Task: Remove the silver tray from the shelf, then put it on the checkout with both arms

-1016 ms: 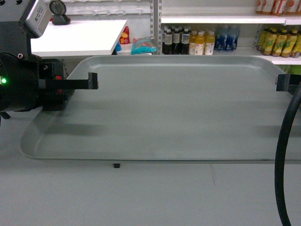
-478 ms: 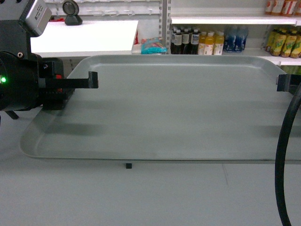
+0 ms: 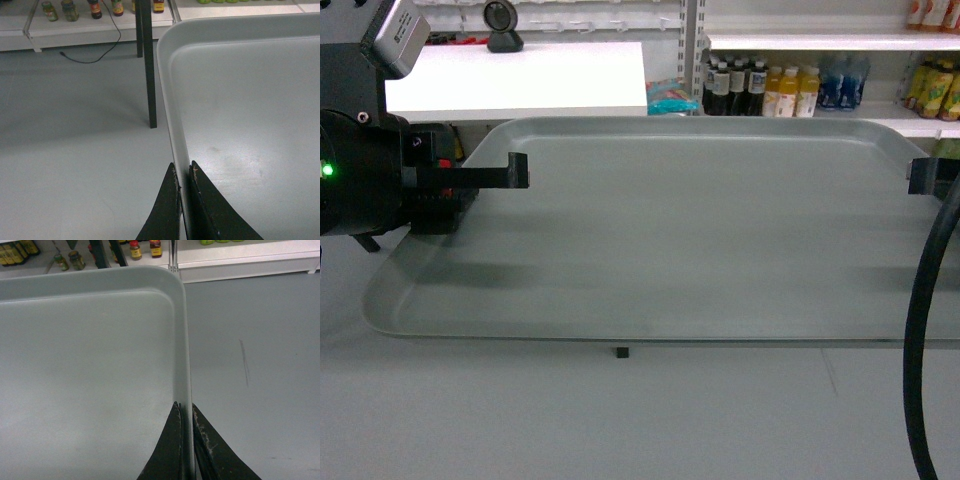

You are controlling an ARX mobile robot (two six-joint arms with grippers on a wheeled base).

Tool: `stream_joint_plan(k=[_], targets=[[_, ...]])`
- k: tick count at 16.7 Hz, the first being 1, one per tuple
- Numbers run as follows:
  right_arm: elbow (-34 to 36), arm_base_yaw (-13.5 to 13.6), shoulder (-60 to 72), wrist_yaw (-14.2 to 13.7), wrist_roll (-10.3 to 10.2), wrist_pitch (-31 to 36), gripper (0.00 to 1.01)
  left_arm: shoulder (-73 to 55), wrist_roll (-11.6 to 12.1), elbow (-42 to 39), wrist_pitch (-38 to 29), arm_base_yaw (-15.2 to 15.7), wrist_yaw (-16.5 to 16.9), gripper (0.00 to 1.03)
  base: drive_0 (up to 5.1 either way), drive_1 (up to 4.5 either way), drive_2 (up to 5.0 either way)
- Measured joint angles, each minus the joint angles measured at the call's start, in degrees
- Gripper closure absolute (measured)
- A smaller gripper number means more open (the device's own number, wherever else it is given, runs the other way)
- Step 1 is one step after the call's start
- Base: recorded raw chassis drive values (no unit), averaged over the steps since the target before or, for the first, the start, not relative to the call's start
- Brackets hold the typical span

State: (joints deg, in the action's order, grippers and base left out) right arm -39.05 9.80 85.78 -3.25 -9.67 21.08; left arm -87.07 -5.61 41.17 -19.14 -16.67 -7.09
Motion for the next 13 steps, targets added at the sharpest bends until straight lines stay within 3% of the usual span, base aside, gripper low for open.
stream_joint_plan(k=[13], targets=[[0.0, 0.0, 0.0, 0.0, 0.0, 0.0, 0.98, 0.0, 0.0, 0.0, 0.2, 0.0, 0.0, 1.0, -4.4, 2.18, 2.2]])
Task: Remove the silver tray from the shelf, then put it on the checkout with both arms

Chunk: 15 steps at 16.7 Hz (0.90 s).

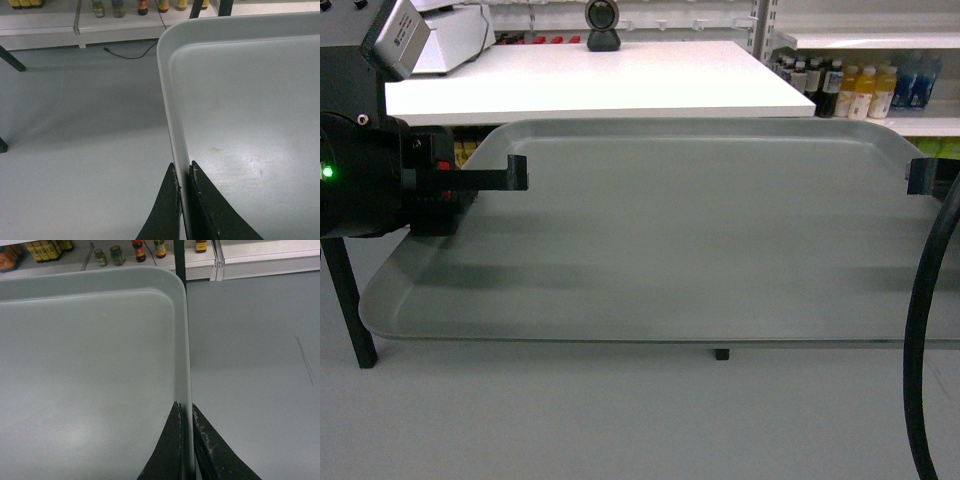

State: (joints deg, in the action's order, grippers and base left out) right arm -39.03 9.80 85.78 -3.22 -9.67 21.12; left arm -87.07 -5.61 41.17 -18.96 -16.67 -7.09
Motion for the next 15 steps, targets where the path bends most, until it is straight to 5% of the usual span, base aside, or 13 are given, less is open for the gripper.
stream_joint_plan(k=[11, 15], targets=[[0.0, 0.0, 0.0, 0.0, 0.0, 0.3, 0.98, 0.0, 0.0, 0.0, -0.2, 0.1, 0.0, 1.0, -3.9, 2.02, 2.0], [0.0, 0.3, 0.0, -0.2, 0.0, 0.2, 0.98, 0.0, 0.1, 0.0, -0.1, 0.5, 0.0, 1.0, 0.0, 0.0, 0.0]])
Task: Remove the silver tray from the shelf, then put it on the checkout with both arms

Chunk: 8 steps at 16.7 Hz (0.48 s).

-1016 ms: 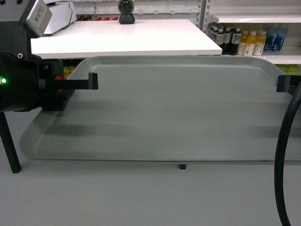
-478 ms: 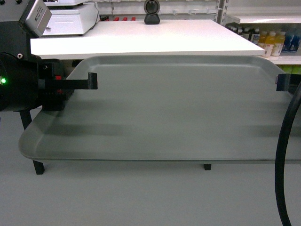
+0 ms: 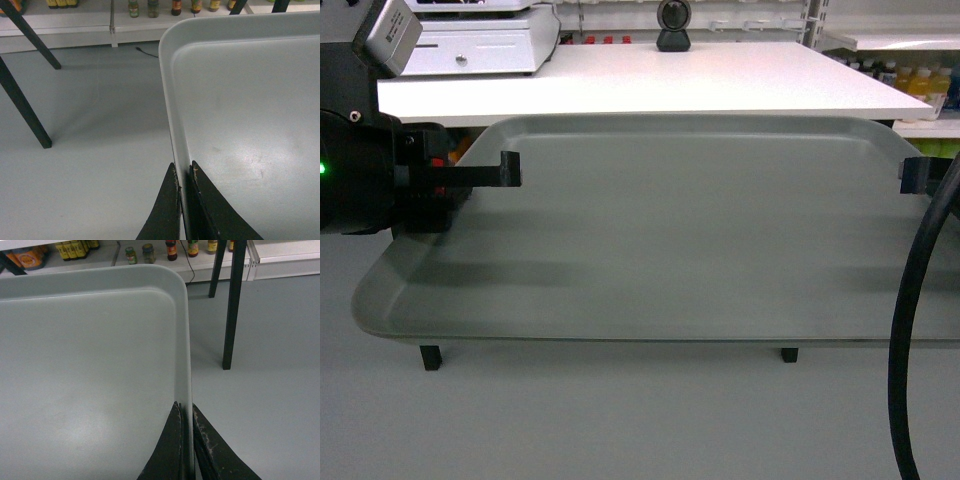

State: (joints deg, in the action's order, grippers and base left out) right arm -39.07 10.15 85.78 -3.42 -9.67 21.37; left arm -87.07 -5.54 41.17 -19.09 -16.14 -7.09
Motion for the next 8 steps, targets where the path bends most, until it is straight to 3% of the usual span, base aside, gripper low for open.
stream_joint_plan(k=[7, 8], targets=[[0.0, -0.1, 0.0, 0.0, 0.0, -0.2, 0.98, 0.0, 0.0, 0.0, -0.1, -0.4, 0.0, 1.0, 0.0, 0.0, 0.0], [0.0, -0.1, 0.0, 0.0, 0.0, -0.2, 0.98, 0.0, 0.0, 0.0, 0.0, -0.4, 0.0, 1.0, 0.1, 4.26, -4.1]])
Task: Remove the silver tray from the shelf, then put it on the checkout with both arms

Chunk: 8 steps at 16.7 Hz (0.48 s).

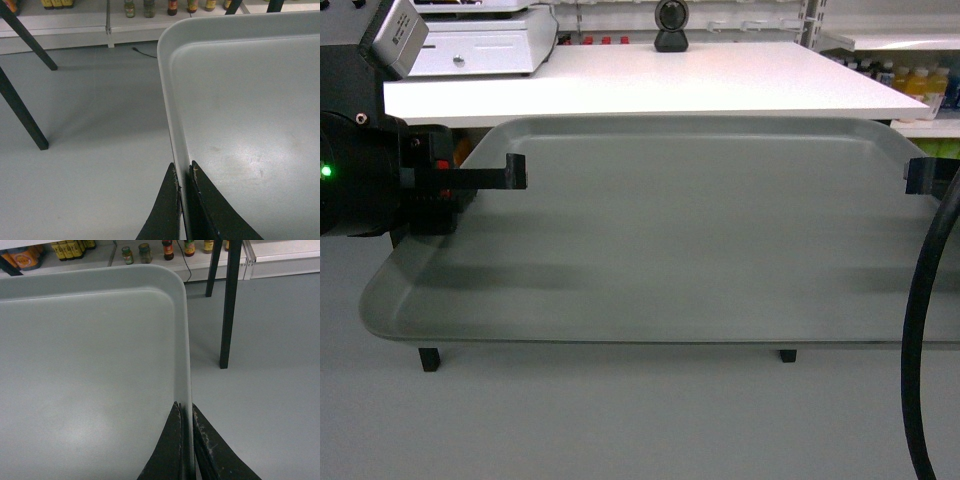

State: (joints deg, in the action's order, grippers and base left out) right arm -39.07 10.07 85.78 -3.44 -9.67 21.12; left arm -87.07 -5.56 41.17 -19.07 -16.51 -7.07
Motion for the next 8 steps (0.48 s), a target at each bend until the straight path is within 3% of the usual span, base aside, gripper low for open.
stream_joint_plan(k=[8], targets=[[0.0, 0.0, 0.0, 0.0, 0.0, 0.1, 0.98, 0.0, 0.0, 0.0, -0.1, 0.0, 0.0, 1.0, 0.1, 4.3, -4.1]])
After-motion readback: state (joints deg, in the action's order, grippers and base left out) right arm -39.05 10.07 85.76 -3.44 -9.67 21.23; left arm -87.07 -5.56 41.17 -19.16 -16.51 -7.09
